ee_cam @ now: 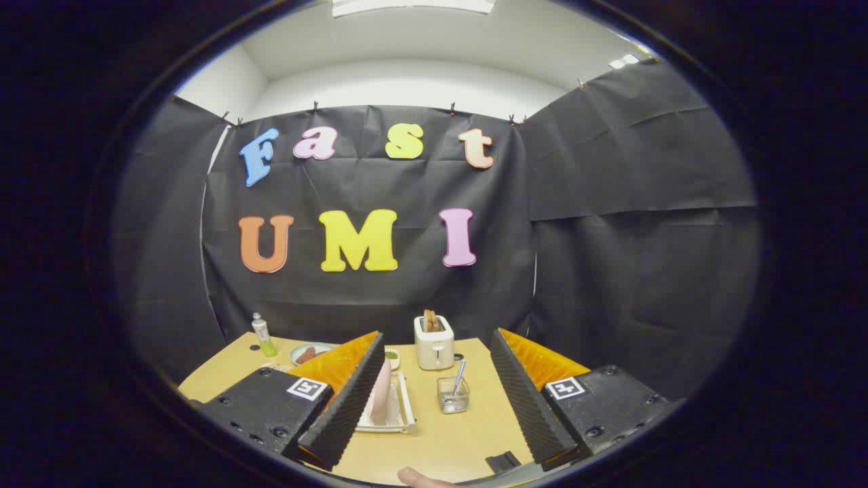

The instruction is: Take the plate from the dish rack, then take the spoon from the basket and place it into the plate.

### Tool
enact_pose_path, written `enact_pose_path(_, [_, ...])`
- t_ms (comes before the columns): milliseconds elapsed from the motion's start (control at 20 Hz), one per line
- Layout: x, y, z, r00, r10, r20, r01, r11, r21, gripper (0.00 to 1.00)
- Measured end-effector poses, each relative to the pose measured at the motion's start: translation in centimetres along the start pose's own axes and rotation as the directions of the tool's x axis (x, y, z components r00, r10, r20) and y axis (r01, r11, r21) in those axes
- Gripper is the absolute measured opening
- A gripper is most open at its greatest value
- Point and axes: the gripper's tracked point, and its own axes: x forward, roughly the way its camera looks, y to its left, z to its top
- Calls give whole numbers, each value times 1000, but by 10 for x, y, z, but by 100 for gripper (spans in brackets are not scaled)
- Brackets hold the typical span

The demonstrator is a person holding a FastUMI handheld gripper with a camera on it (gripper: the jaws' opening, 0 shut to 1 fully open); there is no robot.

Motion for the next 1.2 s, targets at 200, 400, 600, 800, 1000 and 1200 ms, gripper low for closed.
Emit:
enact_pose_path(200, [0,2,-1,1000,-16,4,16,1000,9,100])
enact_pose_path(400, [0,8,-4,1000,-15,-4,15,1000,-25,100])
enact_pose_path(600, [4,15,-2,1000,-12,-6,11,999,-50,100])
enact_pose_path(800, [21,22,-10,998,-23,-54,18,996,-90,100])
enact_pose_path(1000, [55,51,-14,992,24,-124,-40,990,-132,100])
enact_pose_path(1200, [98,90,-32,966,101,-238,-137,980,-141,100])
